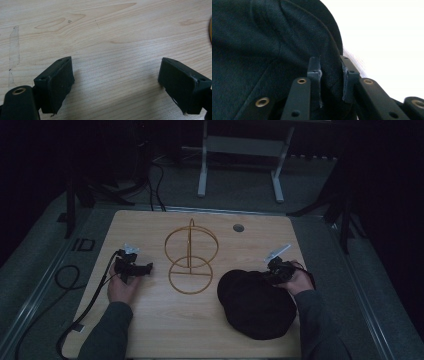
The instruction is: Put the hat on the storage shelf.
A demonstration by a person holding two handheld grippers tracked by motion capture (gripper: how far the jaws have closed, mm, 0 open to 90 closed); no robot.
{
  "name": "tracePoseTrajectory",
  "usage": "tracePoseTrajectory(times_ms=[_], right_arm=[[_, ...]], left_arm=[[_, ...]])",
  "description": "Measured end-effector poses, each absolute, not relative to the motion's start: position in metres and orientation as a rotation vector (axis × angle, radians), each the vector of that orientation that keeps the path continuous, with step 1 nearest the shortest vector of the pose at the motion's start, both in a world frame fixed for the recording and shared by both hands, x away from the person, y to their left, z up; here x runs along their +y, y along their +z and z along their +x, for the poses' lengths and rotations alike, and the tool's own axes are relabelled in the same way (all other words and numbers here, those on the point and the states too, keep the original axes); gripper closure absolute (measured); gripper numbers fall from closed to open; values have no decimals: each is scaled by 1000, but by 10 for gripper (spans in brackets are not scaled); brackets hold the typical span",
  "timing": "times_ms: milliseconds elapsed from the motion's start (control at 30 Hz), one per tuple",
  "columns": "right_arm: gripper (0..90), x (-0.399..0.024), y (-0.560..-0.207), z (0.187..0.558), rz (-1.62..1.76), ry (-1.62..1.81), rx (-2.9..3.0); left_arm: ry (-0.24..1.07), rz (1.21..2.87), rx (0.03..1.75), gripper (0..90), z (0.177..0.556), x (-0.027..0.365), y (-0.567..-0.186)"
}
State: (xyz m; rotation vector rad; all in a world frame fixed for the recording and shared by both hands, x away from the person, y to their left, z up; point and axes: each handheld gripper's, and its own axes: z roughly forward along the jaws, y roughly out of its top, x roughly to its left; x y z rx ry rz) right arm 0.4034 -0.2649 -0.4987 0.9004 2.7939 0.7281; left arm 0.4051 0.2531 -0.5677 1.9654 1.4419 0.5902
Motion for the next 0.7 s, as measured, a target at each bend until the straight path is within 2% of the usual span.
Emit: tracePoseTrajectory(times_ms=[200, 233, 267, 400, 700], right_arm=[[715, -263, -496, 403, 877, 664, 2819], [690, -261, -495, 404, 859, 637, 2817], [622, -254, -494, 405, 838, 588, 2801], [535, -247, -499, 412, 848, 539, 2826], [735, -249, -502, 409, 859, 555, 2871]], left_arm=[[590, 1965, 1443, 126, 405, 253, -568], [591, 1964, 1443, 126, 405, 253, -568], [590, 1965, 1443, 126, 405, 253, -568], [590, 1965, 1443, 126, 405, 253, -568], [591, 1964, 1443, 126, 405, 253, -568]])
